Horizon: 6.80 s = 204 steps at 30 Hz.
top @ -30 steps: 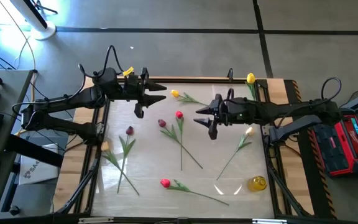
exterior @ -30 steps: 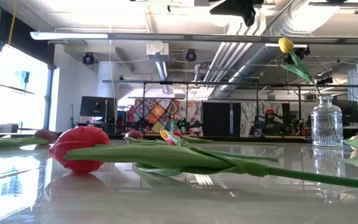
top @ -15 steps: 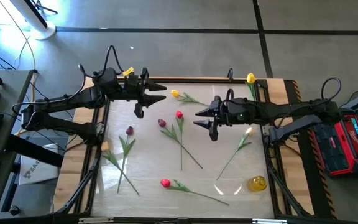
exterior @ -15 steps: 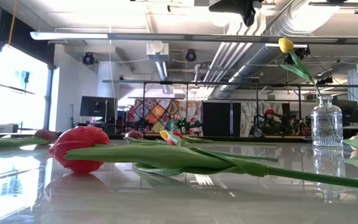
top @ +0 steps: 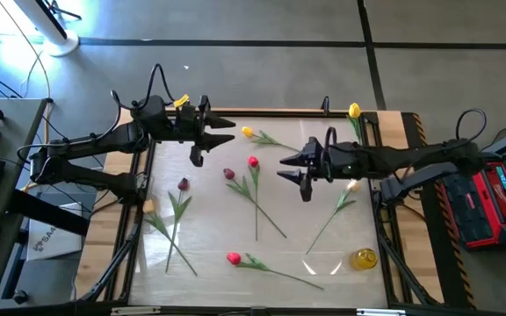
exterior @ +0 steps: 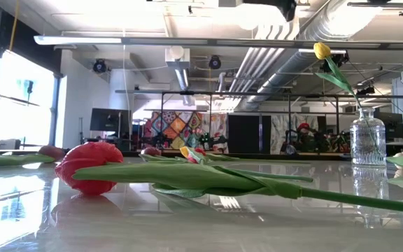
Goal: Sort flowers into vase by color
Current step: Put the yellow tulip into the transparent vase
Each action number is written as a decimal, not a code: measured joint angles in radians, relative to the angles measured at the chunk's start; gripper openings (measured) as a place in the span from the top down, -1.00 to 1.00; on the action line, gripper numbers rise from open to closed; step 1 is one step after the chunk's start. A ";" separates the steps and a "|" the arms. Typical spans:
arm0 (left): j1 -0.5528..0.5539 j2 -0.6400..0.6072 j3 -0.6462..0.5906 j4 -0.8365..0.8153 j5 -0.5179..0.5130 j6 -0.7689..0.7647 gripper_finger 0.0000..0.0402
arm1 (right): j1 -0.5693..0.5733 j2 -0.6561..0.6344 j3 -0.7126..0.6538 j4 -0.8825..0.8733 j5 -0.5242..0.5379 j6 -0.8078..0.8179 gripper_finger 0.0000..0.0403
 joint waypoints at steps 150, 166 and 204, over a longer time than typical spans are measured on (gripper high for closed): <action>0.275 1.387 1.194 -1.315 -0.299 0.699 0.49 | 0.127 -0.209 -0.001 -0.677 0.151 0.581 0.16; 0.314 1.387 1.176 -1.333 -0.289 0.741 0.91 | 0.127 -0.209 -0.001 -0.653 0.115 0.644 0.16; 0.145 1.044 1.120 -1.361 -0.647 0.925 1.00 | 0.192 -0.209 -0.001 -0.614 0.221 0.569 0.16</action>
